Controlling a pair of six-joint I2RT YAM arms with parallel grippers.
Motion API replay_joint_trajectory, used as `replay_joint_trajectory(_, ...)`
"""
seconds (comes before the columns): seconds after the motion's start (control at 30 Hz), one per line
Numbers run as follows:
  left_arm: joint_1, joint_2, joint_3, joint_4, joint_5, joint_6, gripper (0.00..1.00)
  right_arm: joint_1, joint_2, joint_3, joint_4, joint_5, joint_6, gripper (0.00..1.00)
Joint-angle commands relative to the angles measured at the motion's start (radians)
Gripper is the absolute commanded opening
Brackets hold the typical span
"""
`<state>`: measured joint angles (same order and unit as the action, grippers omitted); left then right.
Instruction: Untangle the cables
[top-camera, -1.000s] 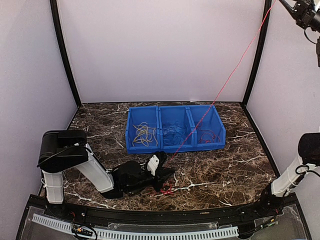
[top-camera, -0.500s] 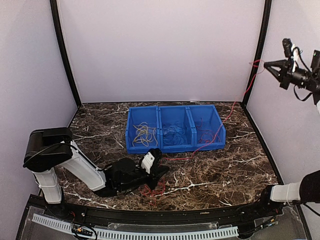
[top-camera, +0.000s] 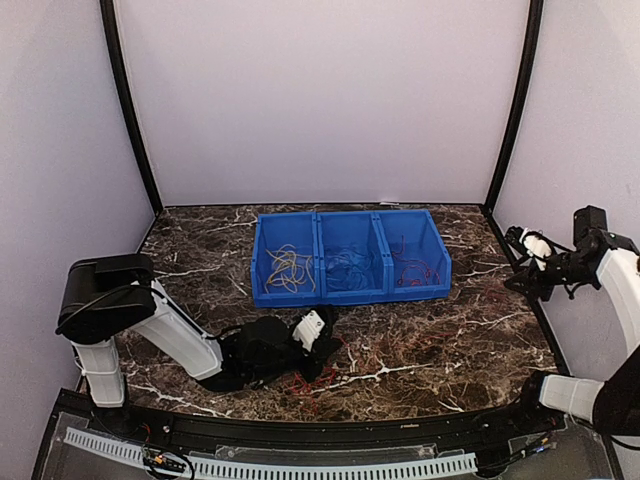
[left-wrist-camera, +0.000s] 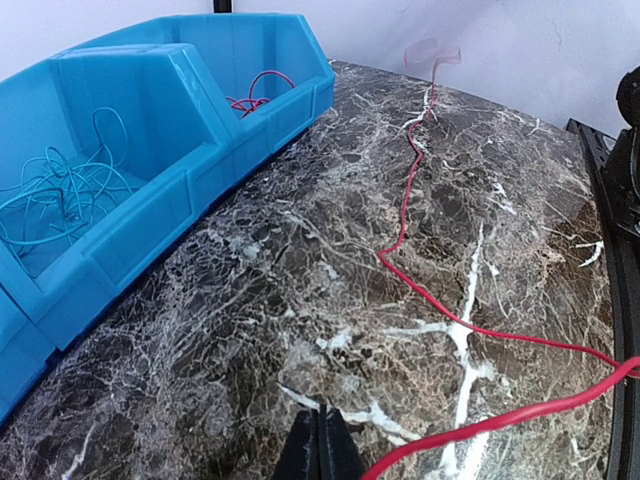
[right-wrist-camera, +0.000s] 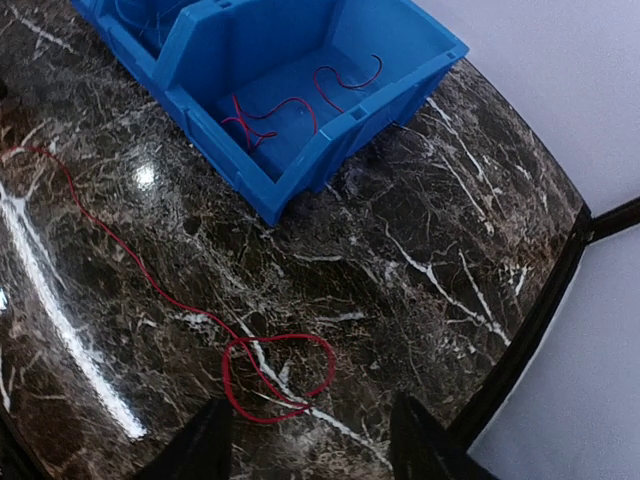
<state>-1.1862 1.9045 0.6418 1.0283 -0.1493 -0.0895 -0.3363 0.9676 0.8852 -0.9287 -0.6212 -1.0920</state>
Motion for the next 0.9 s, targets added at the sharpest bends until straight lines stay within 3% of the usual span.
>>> replay_joint_trajectory(0.0,0.006,0.005,0.022,-0.033,0.000,0.007,0.00,0.001,-0.023,0.055,-0.034,0.024,-0.114,0.70)
replay_joint_trajectory(0.1,0.007,0.012,0.027,-0.038,-0.007,0.010,0.00,0.072,-0.032,0.083,-0.072,-0.080,-0.096,0.78)
replay_joint_trajectory(0.4,0.007,0.021,0.037,-0.045,-0.026,0.000,0.00,0.655,0.052,-0.028,0.198,-0.092,0.234,0.72)
replay_joint_trajectory(0.57,0.006,0.026,0.035,-0.034,-0.044,-0.011,0.00,0.925,0.219,-0.059,0.342,-0.025,0.301,0.72)
replay_joint_trajectory(0.7,0.007,0.030,0.030,-0.014,-0.061,-0.021,0.00,1.075,0.355,-0.047,0.449,-0.010,0.356,0.73)
replay_joint_trajectory(0.87,0.007,0.029,0.017,0.022,-0.071,-0.034,0.00,1.169,0.512,-0.007,0.526,-0.048,0.404,0.73)
